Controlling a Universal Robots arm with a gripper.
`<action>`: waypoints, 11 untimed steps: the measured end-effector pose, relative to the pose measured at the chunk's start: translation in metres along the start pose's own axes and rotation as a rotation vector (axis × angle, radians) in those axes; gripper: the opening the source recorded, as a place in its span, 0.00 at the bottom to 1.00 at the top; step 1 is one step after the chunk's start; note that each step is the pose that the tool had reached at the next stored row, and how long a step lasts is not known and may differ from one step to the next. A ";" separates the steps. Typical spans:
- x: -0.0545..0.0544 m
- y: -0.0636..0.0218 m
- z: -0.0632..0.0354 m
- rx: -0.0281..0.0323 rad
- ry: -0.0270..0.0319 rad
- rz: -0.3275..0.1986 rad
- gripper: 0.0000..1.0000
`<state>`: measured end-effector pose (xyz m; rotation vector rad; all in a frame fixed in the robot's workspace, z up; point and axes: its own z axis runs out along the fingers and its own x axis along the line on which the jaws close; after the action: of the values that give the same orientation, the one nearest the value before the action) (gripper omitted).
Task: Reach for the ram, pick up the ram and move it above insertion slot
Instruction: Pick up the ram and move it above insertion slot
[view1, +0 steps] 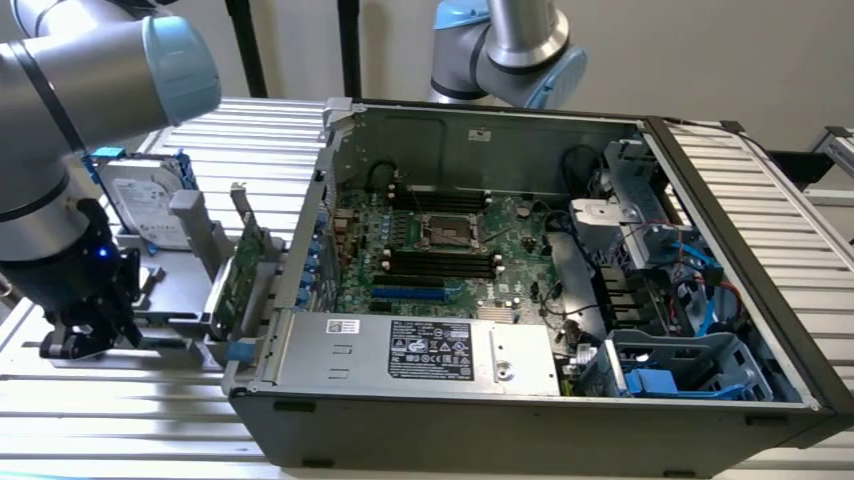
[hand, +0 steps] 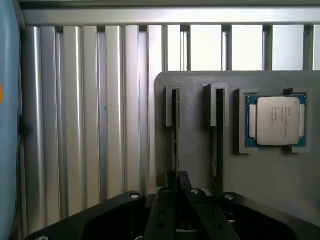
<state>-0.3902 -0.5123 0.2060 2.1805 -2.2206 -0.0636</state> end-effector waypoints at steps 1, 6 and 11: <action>0.000 -0.0002 -0.0011 -0.0001 -0.0009 0.000 0.13; 0.000 -0.0013 -0.0069 -0.0007 -0.0057 0.000 0.13; 0.000 -0.0028 -0.0142 -0.0016 -0.0107 -0.001 0.13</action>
<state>-0.3867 -0.5123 0.2201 2.1852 -2.2247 -0.0773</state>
